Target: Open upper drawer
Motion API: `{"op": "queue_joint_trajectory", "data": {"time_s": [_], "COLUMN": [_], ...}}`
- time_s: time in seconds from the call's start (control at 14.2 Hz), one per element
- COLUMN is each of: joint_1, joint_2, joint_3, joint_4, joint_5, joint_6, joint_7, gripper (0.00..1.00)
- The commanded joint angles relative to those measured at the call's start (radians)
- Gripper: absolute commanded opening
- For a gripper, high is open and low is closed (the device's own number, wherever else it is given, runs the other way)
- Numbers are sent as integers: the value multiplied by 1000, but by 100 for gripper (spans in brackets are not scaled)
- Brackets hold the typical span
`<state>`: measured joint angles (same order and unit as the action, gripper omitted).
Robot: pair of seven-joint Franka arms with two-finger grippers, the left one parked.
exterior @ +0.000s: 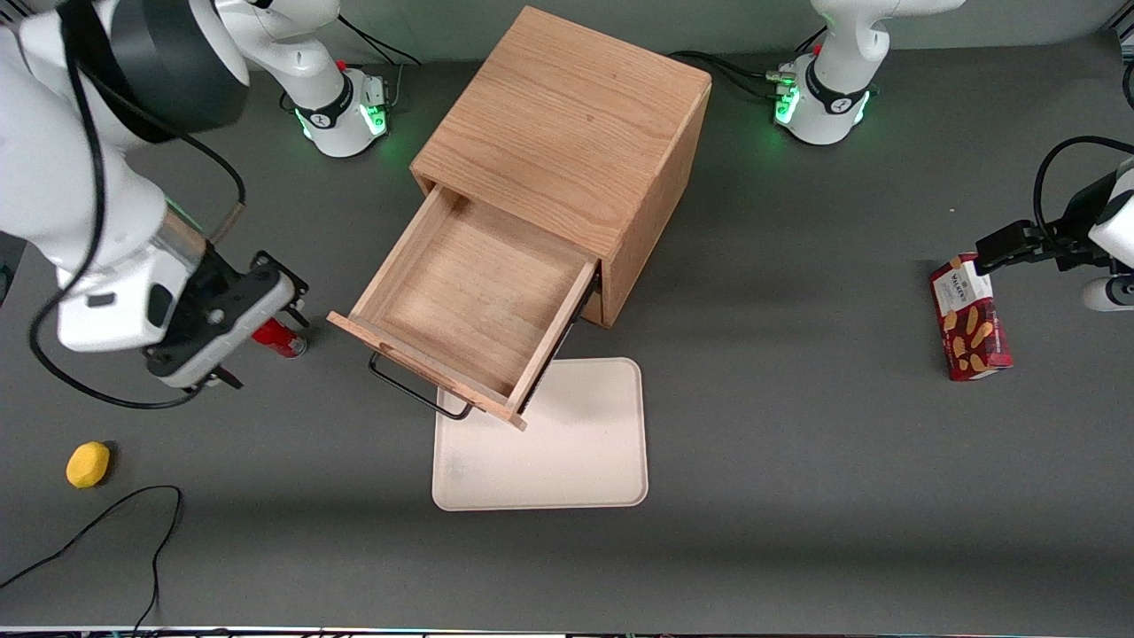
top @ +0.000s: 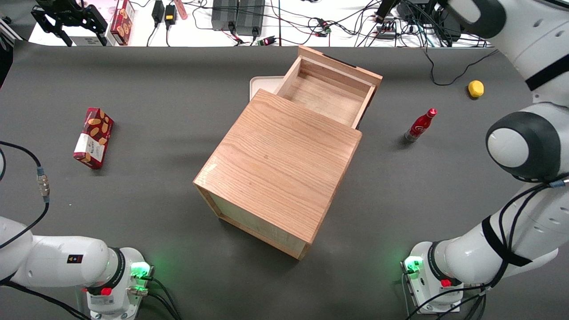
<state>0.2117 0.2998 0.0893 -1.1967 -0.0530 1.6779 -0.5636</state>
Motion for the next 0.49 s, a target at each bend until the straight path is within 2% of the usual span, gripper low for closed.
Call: {"op": "queue_joint_trajectory", "data": {"time_s": [0.0,0.42], "joint_1": [5,3], "joint_2": [-93,-231], "joint_3": [-32,-39], "joint_4": [-81,-199], "joint_5": [1,2], "joint_6": [2,2], "joint_7": [31,457], "gripper": [100,100]}}
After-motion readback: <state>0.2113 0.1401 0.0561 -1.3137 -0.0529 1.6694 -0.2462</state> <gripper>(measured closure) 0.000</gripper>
